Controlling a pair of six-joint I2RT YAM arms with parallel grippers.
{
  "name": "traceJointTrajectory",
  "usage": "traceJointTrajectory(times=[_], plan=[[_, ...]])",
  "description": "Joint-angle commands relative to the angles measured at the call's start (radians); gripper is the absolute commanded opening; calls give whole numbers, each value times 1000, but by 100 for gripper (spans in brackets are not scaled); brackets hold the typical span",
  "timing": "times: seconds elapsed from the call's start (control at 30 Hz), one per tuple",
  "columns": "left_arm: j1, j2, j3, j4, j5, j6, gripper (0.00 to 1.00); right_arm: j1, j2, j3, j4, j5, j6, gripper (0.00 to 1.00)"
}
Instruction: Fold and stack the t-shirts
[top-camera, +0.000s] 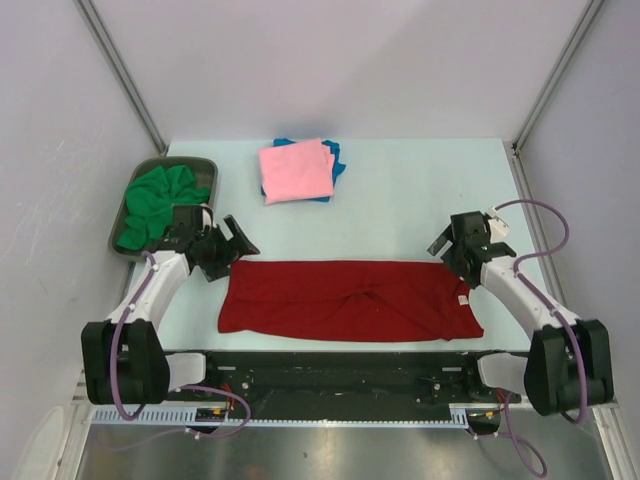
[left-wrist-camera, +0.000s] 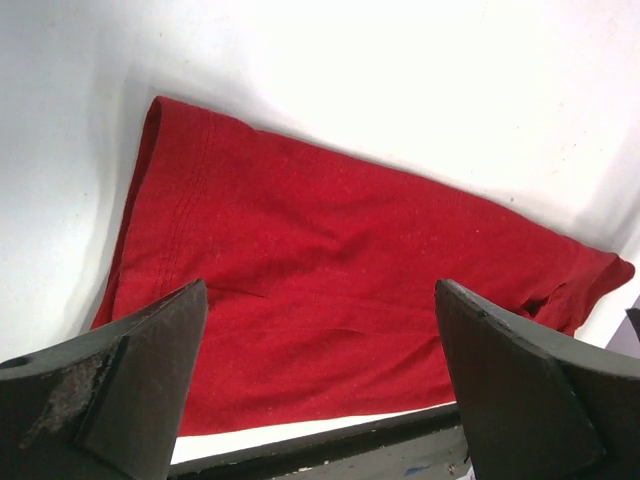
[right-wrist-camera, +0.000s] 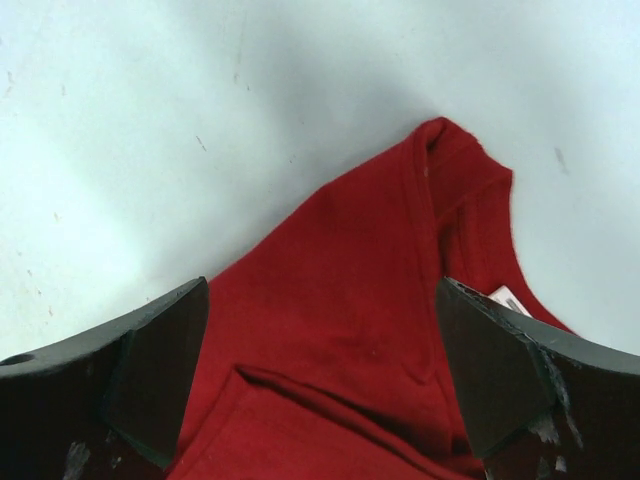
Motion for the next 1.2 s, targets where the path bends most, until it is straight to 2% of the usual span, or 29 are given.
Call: traceJointTrajectory(times=[0.0,0.33,0.53,0.63,0.67,0.73,0.77,0.87,0.93,0.97,1.03,1.07,1.1,1.17], plan=[[-3,12,7,59,12,-6,100,-30,108,-7,141,-106,-3,100],[-3,17,-11,68,24,12,100,-34,346,-5,271,-180,11,100],[-3,9,-8,62,38,19,100,-31,413,-3,282,-183,-23,95],[-1,9,-8,65,64,17,100,-19,416,-2,271,-163,-40,86],[-1,5,-10,71,67,17,100,-18,420,0,273,-160,-44,77],[-3,2,-14,76,78,14,100,-18,424,6,260,-166,-61,67],[-1,-4,-16,77,81,14,100,-13,430,9,257,-164,-66,57],[-3,-14,-20,83,98,9,100,1,432,13,236,-158,-81,40],[-1,-23,-24,84,103,8,100,22,432,15,224,-135,-90,34],[-1,-24,-27,90,107,6,100,25,433,15,221,-129,-95,26],[-1,-26,-25,90,109,9,100,28,444,15,218,-124,-96,17],[-3,-26,-24,88,109,11,100,30,449,15,218,-124,-101,5],[-1,-24,-24,88,110,14,100,32,455,15,218,-123,-101,0],[-1,-21,-22,87,112,19,100,33,453,15,219,-108,-101,0]])
